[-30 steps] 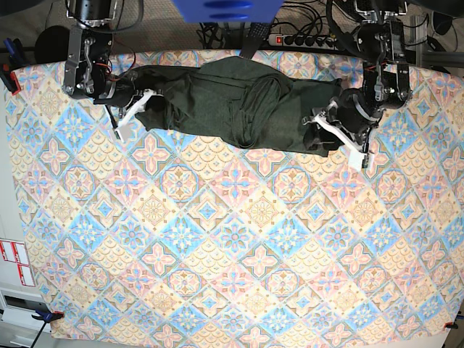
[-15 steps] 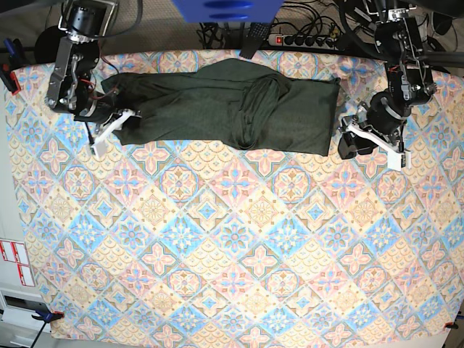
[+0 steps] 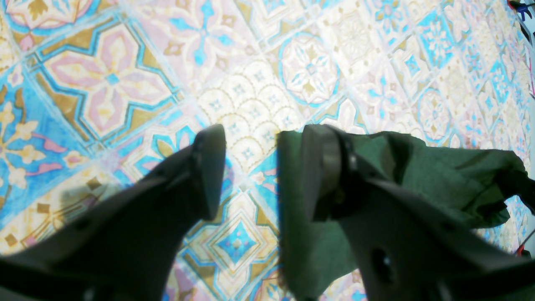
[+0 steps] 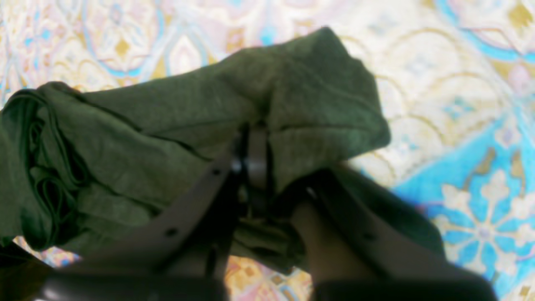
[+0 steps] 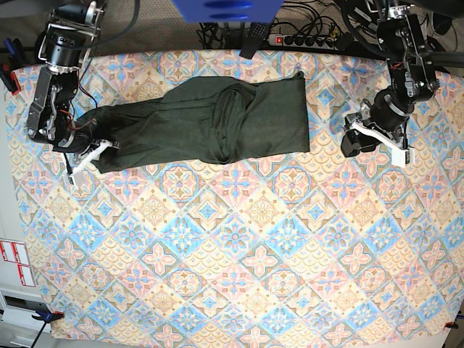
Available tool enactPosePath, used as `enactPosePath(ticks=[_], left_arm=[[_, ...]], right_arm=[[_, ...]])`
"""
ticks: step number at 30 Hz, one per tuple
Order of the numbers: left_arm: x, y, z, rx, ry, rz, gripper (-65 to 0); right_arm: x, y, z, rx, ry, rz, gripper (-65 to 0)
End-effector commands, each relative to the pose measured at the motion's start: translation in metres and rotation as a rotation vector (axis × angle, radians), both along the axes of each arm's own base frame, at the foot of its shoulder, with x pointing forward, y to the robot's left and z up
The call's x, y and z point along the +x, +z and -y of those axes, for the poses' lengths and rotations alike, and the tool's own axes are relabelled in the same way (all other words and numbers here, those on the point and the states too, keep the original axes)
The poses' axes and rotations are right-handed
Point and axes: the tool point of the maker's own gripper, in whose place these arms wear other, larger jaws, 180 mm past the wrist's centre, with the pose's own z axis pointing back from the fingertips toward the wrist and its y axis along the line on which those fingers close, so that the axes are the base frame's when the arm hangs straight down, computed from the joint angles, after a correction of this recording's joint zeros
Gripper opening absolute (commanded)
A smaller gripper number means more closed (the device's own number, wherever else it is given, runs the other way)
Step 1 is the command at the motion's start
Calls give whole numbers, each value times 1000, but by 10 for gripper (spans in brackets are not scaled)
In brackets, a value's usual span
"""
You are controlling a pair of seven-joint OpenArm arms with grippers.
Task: Fold the T-shirt properly
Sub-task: 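Fold the held shirt end with the right gripper toward the middle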
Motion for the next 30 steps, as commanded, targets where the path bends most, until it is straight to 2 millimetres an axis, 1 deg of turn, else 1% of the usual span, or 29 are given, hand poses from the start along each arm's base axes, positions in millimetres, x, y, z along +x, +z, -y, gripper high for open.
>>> enactPosePath(ticks=[1,4,8,15,18,23,27,30], left_arm=[[6,11,-1,4,-7,39,-355],[6,10,0,4,-8,39,-355],[6,10,0,4,-8,39,-355],[5,10,-1,4,-8,37,-355],[-1,6,-1,4,-6,23,-355],[-4,4,-1,8,-6,16,-355],[-4,4,-2,12,-4,15,-355],[-4,4,-2,12,-3,14,-355]], right_arm=[[11,11,1,2,3,43,-648],[-3,5,-13,-6,56,26,-648],[-9,12,-52,-22,200,48,-648],[-14,37,-128,-14,452,138,-648],[-15,53,-161,9,534,193,-648],[-21,66,-195,42,617,236,-648],[-30,78,-230,94,680,275,-648],[-25,90,-251,110,729,315,-648]])
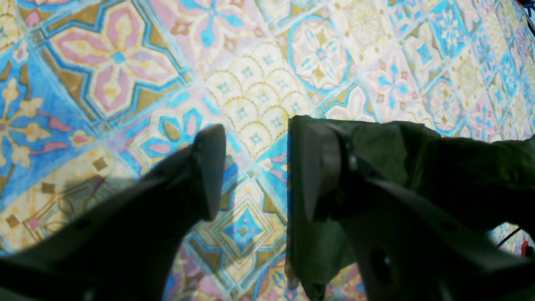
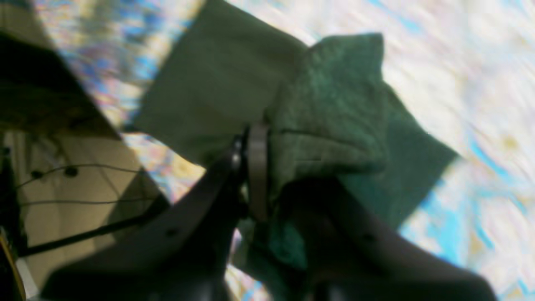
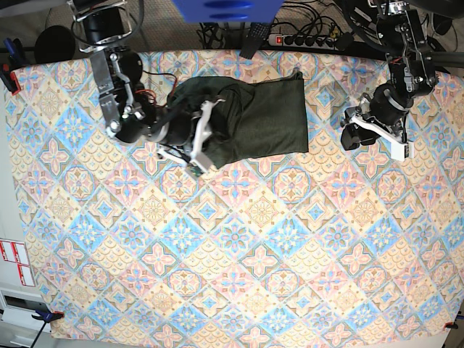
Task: Fold the T-shirt properly
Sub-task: 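Fold the held shirt end with the right gripper toward the middle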
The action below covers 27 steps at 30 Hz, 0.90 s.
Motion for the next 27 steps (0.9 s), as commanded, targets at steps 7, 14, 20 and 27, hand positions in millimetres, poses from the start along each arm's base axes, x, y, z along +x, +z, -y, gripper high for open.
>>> enactPosePath(ticks=[7,14,20,27], left_arm=[[5,10,-2,7,-2,36,-355],[5,9,-2,7,-1,33,-355],[5,9,-2,7,-1,33,-355],[5,9,-2,7,-2,32,-355]], right_arm=[[7,34,-47,47,172,119,-648],[4,43,-73,32,293,166,-647],[5,29,-91,36,306,107,-643],[4,27,-97,47,303,91,-521]])
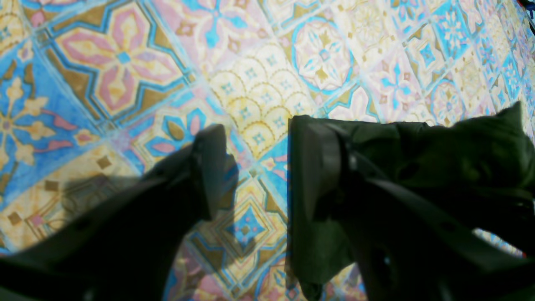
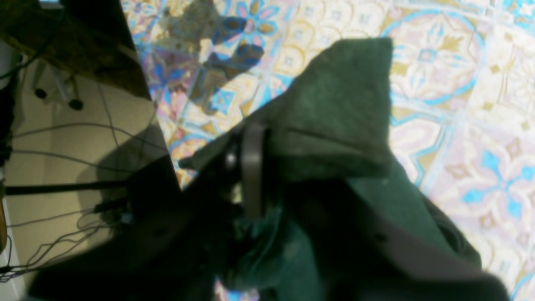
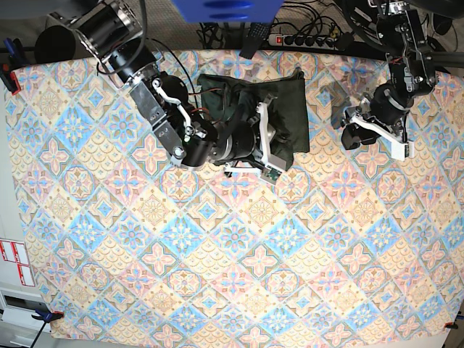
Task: Fold the T-shirt properly
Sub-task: 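Fold the held shirt end with the right gripper toward the middle, then grasp the folded bundle edges with both grippers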
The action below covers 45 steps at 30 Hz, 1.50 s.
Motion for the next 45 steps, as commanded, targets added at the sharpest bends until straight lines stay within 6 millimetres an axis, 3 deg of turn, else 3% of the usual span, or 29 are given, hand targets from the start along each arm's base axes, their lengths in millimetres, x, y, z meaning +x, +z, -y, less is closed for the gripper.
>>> enactPosePath(ticks=[1,3,7,12,15,17,21,29,32,38,45], left_arm=[[6,10,-1,5,-3,37,-355],[6,10,-1,5,-3,37,-355],[5,9,0,4,-8,34,-355],[5,8,1,2,-10,29,-355],[5,8,1,2,-10,29,-355],[6,8,2,2,-12,32,-355],[7,9,2,2,-12,34,-355],[7,9,2,2,-12,34,-355],[7,9,2,1,-11,35,-355],[6,9,3,0,-14,33,-355],[6,7,30,19,-152,15,-355]], right_arm=[[7,15,-6,50,-5,27,-500],[10,15,-3,48,-16,28,-466],[30,19,25,31,-88,60,-454],[44,8,79,-13,-222,50,-454],[38,-11,101,-46,-274,-1,-454],[25,-24,103,-59,-280,-48,-478],[11,-43,101,-85,-260,-107,-551],[-43,-70,61,-138,-56,-184,-526],[-28,-61,54,-161,-3,-118,-526],[-40,-66,36,-227,163,-84,-525],[-49,-63,25,-255,274,-35,-509]])
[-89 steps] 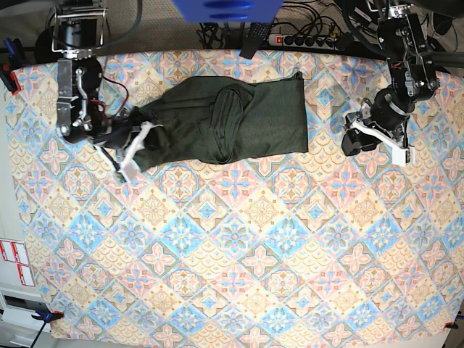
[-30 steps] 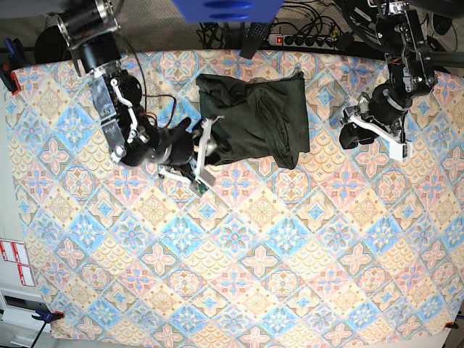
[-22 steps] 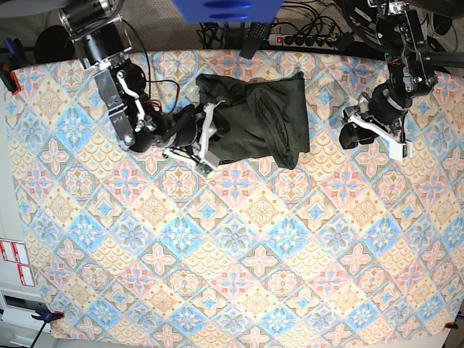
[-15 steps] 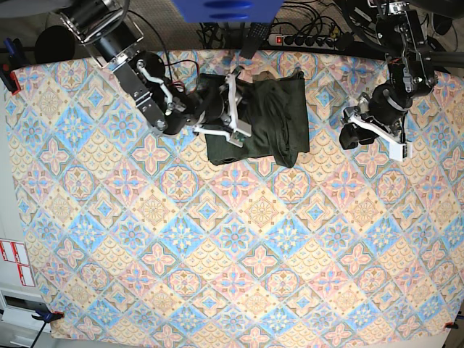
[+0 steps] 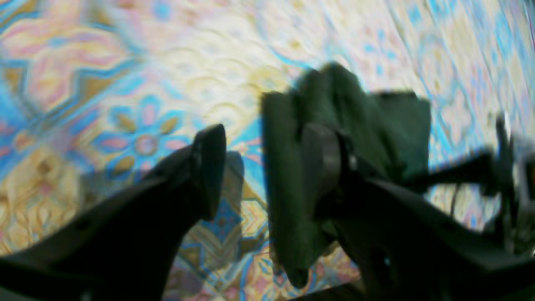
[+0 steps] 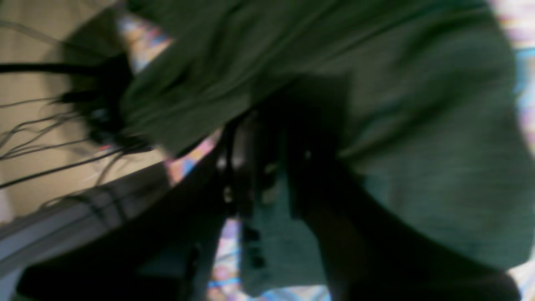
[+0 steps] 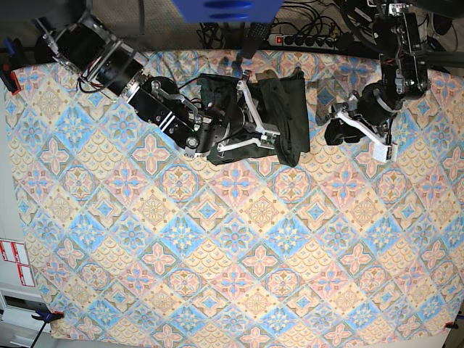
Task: Fold the T-shirt properly
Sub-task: 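Grasp the folded bundle edges with both grippers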
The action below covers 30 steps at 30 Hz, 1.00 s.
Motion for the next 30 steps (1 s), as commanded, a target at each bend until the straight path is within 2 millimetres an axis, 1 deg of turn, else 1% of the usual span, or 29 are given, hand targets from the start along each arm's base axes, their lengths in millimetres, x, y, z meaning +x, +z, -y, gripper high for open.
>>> enactPosePath(ticks=[1,4,6,8,9,11,12,15,18,21,24,27,29,30], left_arm=[[6,10,4,6,-30,37,-355],[3,6,18,19,-109,18,-355],[1,4,27,17,-146,12,-355],[2,5,38,11,-181,15,-355],[1,5,43,7,-195,14,-355],[-1,8,57,-4,-235,22,-355],[-2,11,63,-2,-254,30,-355],[-6,11,79,35,-315,44,-355],[-9,7,101,79,-401,52,-355],[-14,3,126,123,-504,66,-355],[-12,3,146,171,-557,94,-355],[-9,-1,148,244,-567,111,-355],[-15,-7,151,292,-605,106,-355],[-22,-13,151,311,-623,92,-355]], right_arm=[[-1,9,-9,37,19,5,-504],[6,11,-8,38,12,20,-511],[21,16,-5,55,-40,34,-527],[45,25,5,80,-126,55,-552],[56,27,12,85,-172,60,-564],[73,24,44,83,-307,52,-580],[84,26,60,91,-376,56,-581],[102,28,100,113,-558,53,-579],[108,27,127,123,-673,49,-579],[113,27,148,113,-727,59,-579],[113,27,154,101,-731,63,-579],[113,27,154,101,-731,63,-579],[113,27,154,101,-731,63,-579],[113,27,154,101,-731,63,-579]])
